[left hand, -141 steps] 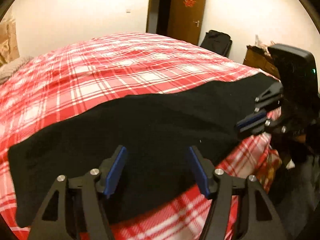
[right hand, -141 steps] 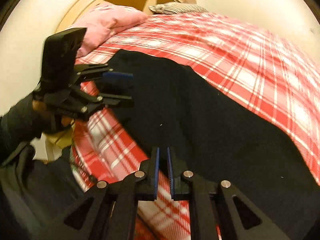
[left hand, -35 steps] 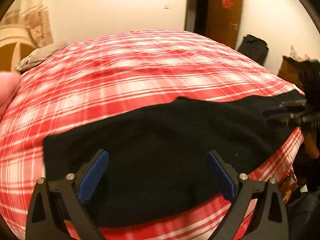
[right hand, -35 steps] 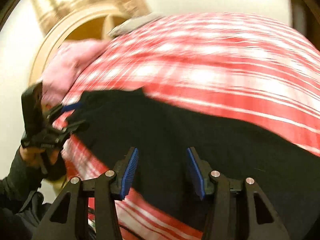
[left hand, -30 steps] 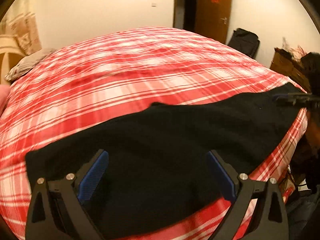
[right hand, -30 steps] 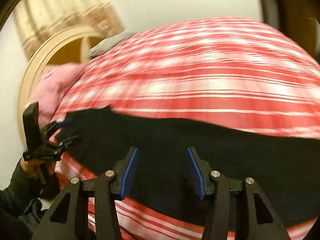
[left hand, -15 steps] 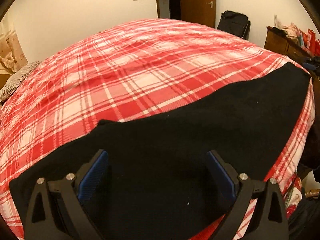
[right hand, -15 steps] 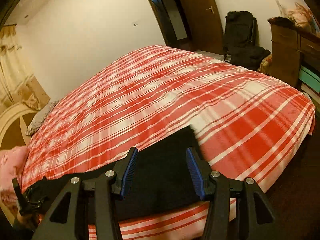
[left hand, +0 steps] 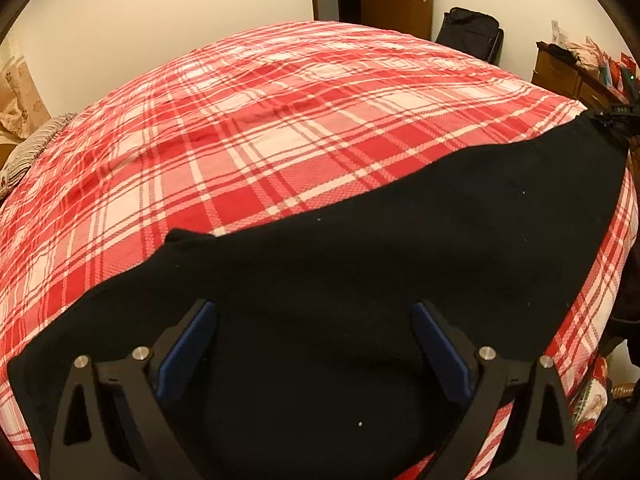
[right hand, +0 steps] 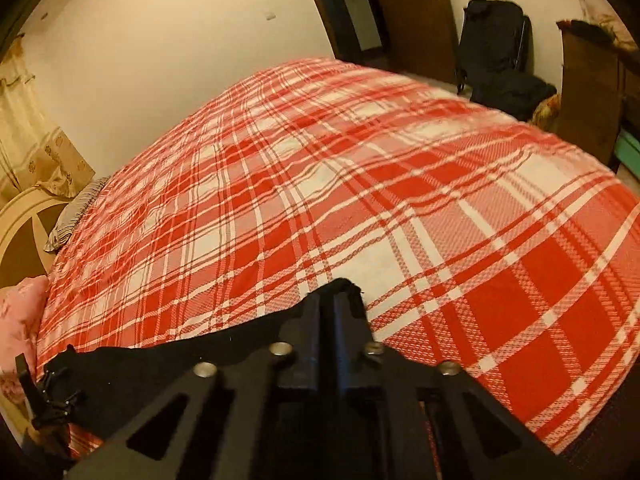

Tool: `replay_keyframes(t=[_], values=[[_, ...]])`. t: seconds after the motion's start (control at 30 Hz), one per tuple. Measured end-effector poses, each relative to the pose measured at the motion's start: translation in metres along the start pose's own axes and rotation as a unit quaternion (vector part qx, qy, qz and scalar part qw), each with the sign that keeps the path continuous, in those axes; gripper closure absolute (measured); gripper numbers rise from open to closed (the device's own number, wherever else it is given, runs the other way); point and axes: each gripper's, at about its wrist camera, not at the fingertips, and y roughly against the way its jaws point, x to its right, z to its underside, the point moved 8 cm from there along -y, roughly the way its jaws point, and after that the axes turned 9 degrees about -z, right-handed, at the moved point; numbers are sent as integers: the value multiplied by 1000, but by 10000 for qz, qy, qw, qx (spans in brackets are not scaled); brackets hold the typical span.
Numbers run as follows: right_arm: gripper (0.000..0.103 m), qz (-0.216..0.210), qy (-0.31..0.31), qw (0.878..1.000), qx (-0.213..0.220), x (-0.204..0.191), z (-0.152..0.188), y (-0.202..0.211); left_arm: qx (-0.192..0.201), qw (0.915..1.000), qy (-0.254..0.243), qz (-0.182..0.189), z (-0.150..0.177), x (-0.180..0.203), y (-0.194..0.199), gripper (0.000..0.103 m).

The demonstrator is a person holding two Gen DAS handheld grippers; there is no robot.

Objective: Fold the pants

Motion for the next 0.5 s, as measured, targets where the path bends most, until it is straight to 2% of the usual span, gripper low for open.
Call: replay_keyframes(t=[0.17, 0.27, 0.33, 0.37, 0.4, 0.47, 0.5], values=[[100, 105, 8, 9999, 49, 3, -15, -4, 32, 10000, -2, 29, -3, 1, -6, 0], [100, 124, -73, 9994, -330, 8, -8, -24, 44, 9999, 53, 80, -4, 0, -7, 0], [98, 287, -21, 9989, -374, 12, -3, -26, 49, 9999, 53, 86, -4, 0, -7, 0], [88, 332, -48, 9989, -328, 14, -3, -23, 47, 9999, 53, 85, -4, 0, -7, 0], [71, 340, -99, 9989, -312, 16, -2, -18, 41, 9999, 45, 85, -4, 0, -6, 0], [56, 121, -282, 9993, -218, 17, 0, -3, 40, 9999, 30, 87, -3, 0, -5, 0], [56, 97, -356, 9992, -179, 19, 2, 5, 34, 10000, 25, 88, -3, 0, -4, 0]])
